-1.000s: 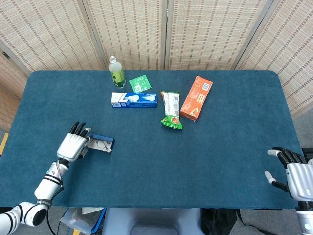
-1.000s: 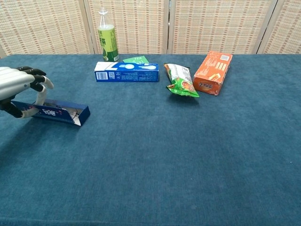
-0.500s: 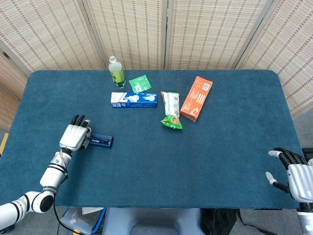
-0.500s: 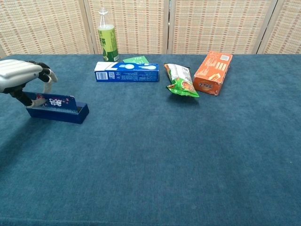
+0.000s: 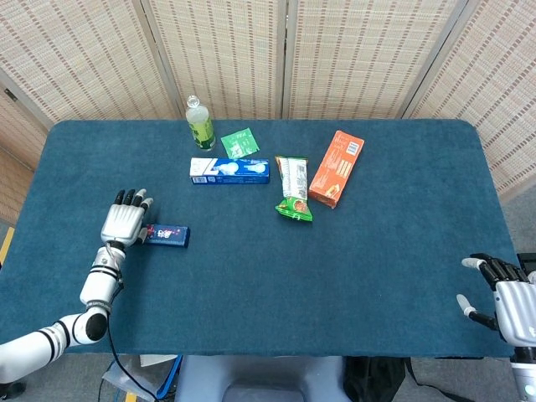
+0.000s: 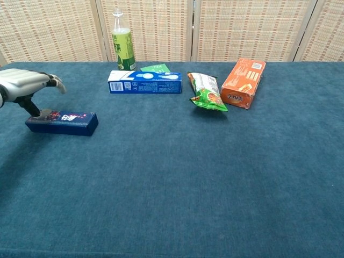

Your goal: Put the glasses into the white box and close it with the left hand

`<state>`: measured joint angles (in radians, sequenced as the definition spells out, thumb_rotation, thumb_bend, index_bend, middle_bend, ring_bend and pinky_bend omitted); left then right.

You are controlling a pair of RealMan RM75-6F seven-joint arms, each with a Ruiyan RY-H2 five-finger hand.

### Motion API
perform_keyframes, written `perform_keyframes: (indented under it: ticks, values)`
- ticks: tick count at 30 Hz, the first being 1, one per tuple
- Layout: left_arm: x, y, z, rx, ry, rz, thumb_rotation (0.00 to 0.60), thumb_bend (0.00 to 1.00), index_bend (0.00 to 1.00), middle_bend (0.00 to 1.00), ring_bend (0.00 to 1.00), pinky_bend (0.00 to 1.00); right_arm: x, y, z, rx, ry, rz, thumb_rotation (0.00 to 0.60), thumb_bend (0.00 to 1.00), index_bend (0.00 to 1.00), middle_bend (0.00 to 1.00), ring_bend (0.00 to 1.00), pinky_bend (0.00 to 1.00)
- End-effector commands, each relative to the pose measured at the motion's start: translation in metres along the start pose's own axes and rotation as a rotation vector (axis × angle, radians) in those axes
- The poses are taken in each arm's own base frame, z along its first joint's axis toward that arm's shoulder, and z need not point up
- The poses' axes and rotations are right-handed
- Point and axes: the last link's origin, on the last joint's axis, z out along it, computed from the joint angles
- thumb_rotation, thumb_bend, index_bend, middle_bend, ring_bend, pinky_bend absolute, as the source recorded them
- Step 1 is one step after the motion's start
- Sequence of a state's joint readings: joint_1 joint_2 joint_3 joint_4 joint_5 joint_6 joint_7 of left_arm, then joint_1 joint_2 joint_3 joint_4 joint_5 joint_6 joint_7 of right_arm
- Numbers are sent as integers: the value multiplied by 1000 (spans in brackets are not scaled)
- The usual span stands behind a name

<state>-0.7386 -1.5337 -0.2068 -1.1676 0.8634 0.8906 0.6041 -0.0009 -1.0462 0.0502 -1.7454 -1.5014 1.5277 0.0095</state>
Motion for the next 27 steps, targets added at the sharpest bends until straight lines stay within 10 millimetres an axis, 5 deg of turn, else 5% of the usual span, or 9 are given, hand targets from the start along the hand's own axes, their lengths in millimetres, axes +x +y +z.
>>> perform_keyframes:
  ticks: [1, 7, 16, 27]
  values:
    - [1, 0, 4, 23, 1, 12, 600, 357, 52, 3, 0, 0, 0, 0, 0, -1, 1, 0, 600, 240, 286, 248, 229, 231]
    - [7, -7, 2, 36, -27, -42, 600, 338, 60, 0, 0, 0, 0, 1, 0, -1, 4, 3, 600, 239, 286, 248, 229, 231]
    - [23, -3, -28, -75, -125, -5, 600, 338, 91, 0, 0, 0, -2, 4, 1, -6, -2, 6, 600, 239, 286, 248, 229, 230]
    - [7, 25, -8, -76, -217, 50, 600, 338, 81, 0, 0, 0, -1, 13, -2, -32, 1, 10, 600, 239, 286, 248, 229, 231]
